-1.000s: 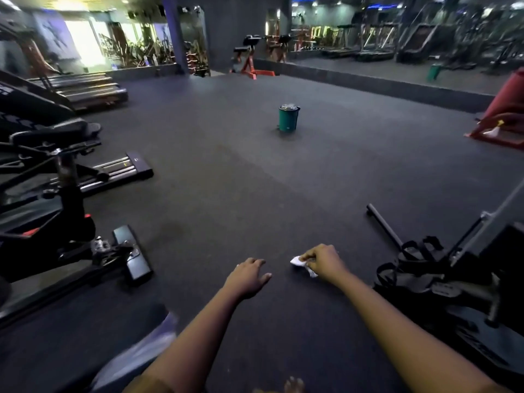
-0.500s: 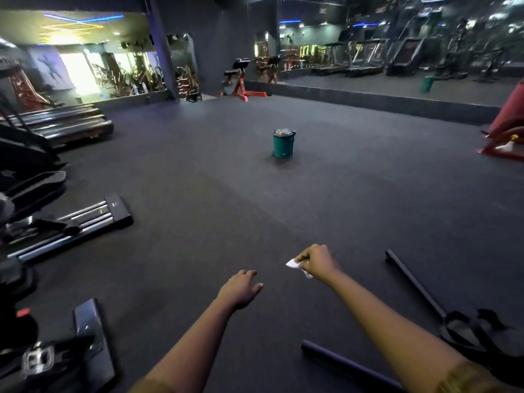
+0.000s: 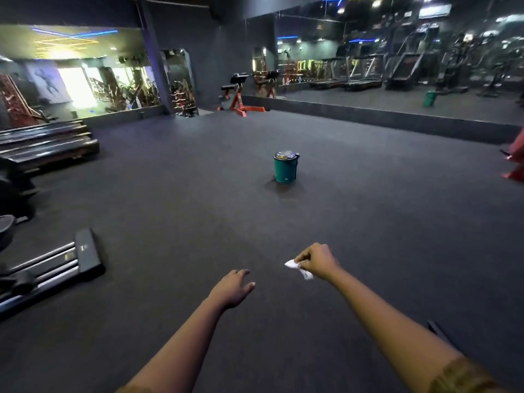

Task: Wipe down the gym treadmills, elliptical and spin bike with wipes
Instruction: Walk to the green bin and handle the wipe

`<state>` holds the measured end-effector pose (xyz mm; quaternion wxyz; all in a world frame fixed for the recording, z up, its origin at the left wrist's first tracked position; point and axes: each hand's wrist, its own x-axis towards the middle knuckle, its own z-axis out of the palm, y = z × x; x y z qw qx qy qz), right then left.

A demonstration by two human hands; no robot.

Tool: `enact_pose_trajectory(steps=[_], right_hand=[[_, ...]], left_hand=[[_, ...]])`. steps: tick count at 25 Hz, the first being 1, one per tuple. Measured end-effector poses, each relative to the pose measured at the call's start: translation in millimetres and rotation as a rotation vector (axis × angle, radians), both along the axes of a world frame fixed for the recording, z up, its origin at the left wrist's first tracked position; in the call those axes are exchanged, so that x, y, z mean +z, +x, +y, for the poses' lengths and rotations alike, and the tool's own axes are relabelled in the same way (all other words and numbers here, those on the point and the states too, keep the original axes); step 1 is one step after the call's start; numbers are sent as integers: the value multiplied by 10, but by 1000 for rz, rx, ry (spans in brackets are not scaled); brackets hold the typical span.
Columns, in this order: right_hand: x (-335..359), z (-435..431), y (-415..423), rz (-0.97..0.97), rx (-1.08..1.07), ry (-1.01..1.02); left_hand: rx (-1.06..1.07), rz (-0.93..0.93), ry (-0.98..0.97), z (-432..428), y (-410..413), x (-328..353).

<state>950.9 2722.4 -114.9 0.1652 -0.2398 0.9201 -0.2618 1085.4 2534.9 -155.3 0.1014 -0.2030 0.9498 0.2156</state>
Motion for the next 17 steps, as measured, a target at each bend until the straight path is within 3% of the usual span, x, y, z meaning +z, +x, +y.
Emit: enact_pose_trajectory(steps=[17], right_hand=[[14, -3388, -4852, -13, -104, -41]], left_hand=[[-84, 27, 33, -3529, -5017, -57]])
